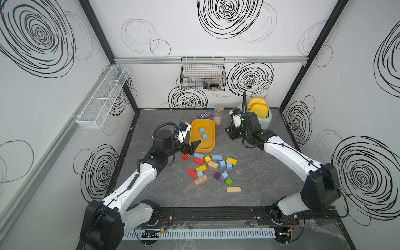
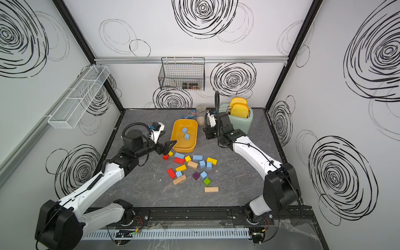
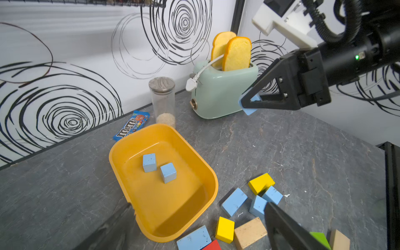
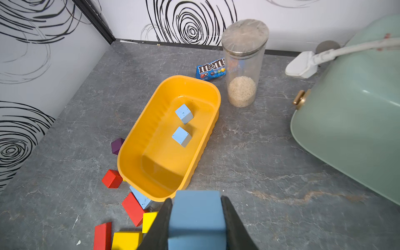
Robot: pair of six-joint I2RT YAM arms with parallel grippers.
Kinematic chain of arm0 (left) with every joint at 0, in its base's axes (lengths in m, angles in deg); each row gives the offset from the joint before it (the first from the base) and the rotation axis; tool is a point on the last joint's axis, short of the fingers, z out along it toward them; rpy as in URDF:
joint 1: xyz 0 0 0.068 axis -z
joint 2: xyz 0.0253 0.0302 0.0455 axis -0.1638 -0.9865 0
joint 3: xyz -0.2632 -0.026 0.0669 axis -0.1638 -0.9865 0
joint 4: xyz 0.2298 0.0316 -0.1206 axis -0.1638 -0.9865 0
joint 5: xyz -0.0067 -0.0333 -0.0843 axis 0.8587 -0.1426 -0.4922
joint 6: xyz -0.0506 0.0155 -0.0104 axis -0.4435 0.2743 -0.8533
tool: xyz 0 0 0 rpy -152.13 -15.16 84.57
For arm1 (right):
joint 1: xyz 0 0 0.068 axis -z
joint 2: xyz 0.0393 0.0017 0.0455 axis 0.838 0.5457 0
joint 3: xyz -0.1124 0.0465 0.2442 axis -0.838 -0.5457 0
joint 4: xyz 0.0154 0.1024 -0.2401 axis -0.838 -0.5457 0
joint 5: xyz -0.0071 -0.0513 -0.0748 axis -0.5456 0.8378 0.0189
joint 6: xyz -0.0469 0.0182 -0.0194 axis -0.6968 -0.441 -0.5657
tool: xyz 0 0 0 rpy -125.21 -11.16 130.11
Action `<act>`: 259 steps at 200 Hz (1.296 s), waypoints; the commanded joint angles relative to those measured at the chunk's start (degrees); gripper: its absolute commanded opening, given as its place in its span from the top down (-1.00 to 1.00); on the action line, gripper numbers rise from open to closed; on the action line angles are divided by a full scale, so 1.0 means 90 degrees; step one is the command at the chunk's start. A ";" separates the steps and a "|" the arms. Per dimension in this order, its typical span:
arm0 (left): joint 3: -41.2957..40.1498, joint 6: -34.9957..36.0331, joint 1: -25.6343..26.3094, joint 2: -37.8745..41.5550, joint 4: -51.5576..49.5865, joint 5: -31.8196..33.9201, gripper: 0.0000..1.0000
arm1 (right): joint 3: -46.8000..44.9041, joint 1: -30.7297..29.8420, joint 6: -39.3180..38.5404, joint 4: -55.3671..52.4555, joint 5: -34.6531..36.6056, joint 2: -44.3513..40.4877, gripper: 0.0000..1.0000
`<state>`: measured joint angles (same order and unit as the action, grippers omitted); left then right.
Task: Pick out the blue building blocks
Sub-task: Place the building block in the storage box.
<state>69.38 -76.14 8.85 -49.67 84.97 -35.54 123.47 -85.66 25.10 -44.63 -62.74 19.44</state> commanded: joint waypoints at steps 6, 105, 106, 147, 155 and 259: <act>-0.0126 -0.0004 -0.0112 -0.0119 0.0411 0.0013 -0.92 | 0.0554 -0.0031 -0.0204 0.0032 -0.0245 0.0395 1.00; -0.0472 -0.0323 -0.0133 0.0139 0.0236 0.0285 -0.92 | 0.1837 -0.0340 -0.0466 -0.0085 -0.0204 0.1950 1.00; -0.0475 -0.0327 -0.0135 0.0149 0.0235 0.0296 -0.92 | 0.1851 -0.0341 -0.0463 -0.0085 -0.0195 0.1961 1.00; -0.0708 -0.0373 -0.0136 0.0358 0.0078 0.0535 -0.92 | 0.2332 -0.0503 -0.0452 -0.0156 0.0049 0.2580 1.00; -0.0721 -0.0361 -0.0131 0.0381 0.0018 0.0602 -0.92 | 0.2434 -0.0528 -0.0460 -0.0173 0.0125 0.2704 1.00; -0.0941 -0.0668 -0.0140 0.0227 0.0028 0.1123 -0.93 | 0.4037 -0.0781 -0.0401 -0.0656 0.1226 0.4337 1.00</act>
<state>60.85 -81.32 8.02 -47.18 83.36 -27.08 156.89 -91.78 22.00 -48.13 -55.79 56.49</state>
